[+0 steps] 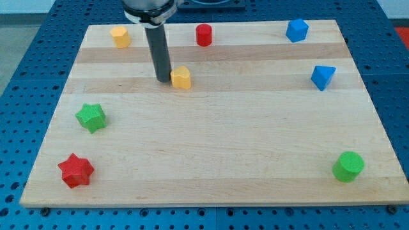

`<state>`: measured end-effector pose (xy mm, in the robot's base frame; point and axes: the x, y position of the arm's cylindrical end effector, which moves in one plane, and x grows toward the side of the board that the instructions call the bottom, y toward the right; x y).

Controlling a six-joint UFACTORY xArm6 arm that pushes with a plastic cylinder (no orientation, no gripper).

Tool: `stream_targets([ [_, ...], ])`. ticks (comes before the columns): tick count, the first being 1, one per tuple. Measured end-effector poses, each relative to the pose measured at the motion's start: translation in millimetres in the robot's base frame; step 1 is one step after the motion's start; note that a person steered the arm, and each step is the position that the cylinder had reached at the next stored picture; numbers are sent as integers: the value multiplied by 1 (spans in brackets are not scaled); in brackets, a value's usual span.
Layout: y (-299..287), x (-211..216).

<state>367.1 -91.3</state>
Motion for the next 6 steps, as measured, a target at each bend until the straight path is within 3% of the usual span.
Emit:
stream_targets([
  [3,48,15],
  [6,29,26],
])
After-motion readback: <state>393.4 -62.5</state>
